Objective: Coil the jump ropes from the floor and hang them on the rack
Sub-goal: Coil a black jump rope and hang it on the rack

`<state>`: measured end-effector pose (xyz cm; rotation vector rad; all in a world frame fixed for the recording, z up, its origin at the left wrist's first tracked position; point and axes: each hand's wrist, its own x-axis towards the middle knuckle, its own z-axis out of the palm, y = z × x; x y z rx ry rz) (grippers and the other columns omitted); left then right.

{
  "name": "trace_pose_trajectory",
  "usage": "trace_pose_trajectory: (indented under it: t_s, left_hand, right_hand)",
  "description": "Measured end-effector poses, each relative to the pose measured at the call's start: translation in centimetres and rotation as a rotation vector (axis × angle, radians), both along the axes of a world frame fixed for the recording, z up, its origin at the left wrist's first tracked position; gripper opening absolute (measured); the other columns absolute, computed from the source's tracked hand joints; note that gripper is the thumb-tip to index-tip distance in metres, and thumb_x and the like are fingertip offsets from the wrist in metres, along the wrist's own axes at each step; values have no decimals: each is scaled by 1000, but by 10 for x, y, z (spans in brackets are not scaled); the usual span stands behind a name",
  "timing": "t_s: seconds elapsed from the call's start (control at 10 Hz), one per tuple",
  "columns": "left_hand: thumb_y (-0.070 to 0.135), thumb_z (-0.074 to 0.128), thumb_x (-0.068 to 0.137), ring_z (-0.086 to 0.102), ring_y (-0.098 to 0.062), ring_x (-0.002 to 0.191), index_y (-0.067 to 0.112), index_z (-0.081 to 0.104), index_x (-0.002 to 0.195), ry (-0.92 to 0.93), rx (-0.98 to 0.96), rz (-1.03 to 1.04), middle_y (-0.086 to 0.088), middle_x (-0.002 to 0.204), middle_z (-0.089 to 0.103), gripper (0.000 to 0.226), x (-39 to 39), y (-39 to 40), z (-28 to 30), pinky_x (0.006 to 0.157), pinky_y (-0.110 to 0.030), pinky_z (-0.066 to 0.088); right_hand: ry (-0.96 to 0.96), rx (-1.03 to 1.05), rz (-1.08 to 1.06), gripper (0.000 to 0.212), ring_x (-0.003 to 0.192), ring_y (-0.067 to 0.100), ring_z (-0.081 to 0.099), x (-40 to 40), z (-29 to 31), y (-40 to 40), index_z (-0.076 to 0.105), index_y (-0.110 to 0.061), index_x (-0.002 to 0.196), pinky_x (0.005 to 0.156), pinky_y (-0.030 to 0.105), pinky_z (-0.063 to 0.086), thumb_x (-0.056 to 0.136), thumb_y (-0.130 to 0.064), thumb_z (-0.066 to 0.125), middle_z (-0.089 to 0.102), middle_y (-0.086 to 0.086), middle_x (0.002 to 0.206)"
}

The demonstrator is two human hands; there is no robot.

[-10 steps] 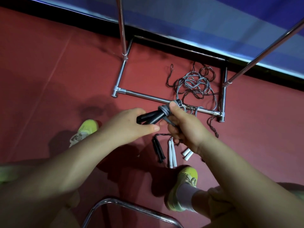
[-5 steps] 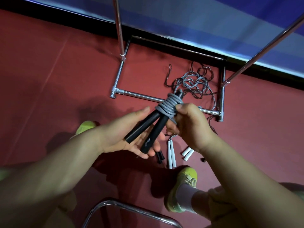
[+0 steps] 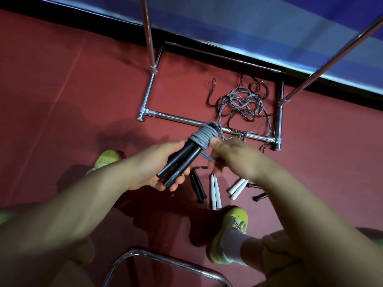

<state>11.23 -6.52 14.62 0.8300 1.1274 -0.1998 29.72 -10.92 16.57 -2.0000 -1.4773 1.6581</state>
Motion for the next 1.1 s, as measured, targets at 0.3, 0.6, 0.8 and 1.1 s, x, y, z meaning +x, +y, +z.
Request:
trace_pose_trajectory:
  t_s: [0.3,0.6,0.8,1.1]
  left_hand:
    - [38,35,100,51,-12,58,10,62,87,89,398,-30,-2,69,58,41,-5,-7,7,48,-14,40]
    - [47,65,81,50,-6,66,25,57,96,270,706,-146,9,76,53,28,-5,-8,12,58,-25,36]
    - [52,75,68,54,-5,61,29,53,81,207,754,-156,11,71,58,34,-4,-10,11,59,-23,41]
    - [75,33,71,62,-23,64,5,71,95,-460,-330,146,-10,77,64,83,-5,-19,7,70,-36,52]
  right_hand:
    - [60,49,-114,69,38,11,42,-6,-1,-2,68,-2,69,49,20,36,101,-47,27,50,1,45]
    - [165,-46,-281,79,42,9,40,-15,-8,-7,71,-6,87,40,15,30,70,-76,41,54,0,56]
    - [275,76,-375,42,46,12,37,-15,-7,-6,56,-13,61,45,20,30,93,-39,52,48,3,53]
    - [562,158,-451,41,53,13,37,-12,-17,-5,56,-5,89,54,30,29,70,-40,49,46,-2,56]
